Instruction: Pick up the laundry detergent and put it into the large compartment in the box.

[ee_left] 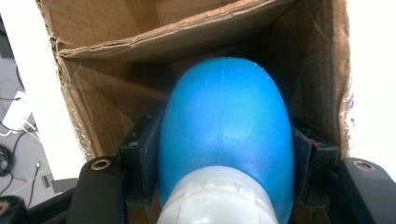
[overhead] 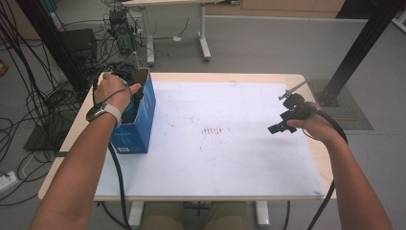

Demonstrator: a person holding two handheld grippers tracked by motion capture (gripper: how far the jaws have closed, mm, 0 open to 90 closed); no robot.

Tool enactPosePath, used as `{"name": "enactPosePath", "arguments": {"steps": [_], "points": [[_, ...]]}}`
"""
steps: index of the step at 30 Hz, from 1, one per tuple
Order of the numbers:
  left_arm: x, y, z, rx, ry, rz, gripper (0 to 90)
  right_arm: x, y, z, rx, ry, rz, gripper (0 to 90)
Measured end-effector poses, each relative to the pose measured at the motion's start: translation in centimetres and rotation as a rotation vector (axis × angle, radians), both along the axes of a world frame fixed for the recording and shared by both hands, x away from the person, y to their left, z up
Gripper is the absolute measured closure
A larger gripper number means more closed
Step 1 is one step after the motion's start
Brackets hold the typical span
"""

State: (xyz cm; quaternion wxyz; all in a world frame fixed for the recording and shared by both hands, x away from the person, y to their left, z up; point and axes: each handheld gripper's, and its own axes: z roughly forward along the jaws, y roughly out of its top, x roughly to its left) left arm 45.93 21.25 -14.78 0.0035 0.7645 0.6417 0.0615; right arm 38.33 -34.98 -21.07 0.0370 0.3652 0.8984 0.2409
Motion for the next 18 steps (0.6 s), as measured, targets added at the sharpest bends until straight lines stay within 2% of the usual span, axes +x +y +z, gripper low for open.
{"name": "enactPosePath", "arguments": {"steps": [18], "points": [[0.08,0.02,-0.01,-0.002,0.002,-0.001,37.4,-0.26,-0.18,0.09,-0.005,0.002,-0.008,11.3]]}}
